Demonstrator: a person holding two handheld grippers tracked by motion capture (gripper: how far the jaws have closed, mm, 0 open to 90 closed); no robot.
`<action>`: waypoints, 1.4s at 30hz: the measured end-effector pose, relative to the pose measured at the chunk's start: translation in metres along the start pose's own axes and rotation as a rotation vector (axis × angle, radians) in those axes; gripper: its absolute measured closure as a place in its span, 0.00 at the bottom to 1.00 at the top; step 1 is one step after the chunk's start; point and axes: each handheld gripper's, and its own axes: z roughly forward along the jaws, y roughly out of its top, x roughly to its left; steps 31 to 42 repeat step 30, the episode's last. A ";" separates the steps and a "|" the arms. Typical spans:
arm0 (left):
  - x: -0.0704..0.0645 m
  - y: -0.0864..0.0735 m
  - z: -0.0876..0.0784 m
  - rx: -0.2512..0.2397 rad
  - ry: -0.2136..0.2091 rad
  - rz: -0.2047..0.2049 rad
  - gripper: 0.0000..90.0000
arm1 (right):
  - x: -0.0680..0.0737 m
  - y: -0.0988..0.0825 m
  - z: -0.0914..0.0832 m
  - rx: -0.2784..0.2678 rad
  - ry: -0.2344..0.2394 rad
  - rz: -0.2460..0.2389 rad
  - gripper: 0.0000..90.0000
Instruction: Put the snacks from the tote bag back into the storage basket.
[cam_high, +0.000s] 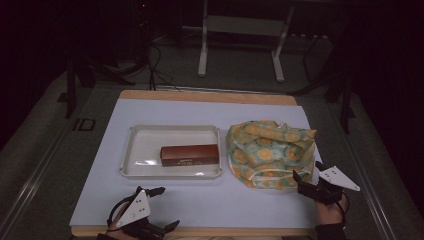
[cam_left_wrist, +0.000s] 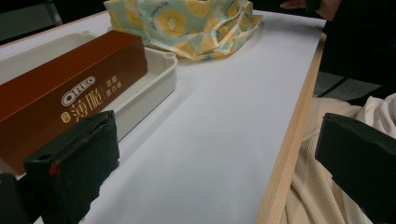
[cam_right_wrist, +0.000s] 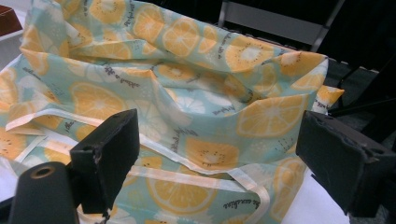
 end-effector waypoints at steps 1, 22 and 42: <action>0.000 0.000 0.000 0.000 0.000 0.001 0.00 | 0.000 0.000 0.000 -0.003 0.001 0.000 0.15; 0.000 0.000 0.000 -0.003 -0.002 -0.002 0.00 | 0.003 -0.002 0.005 0.005 0.043 -0.013 0.15; -0.001 0.000 -0.001 -0.003 -0.004 0.000 0.00 | 0.003 -0.003 0.007 0.010 0.057 -0.015 0.15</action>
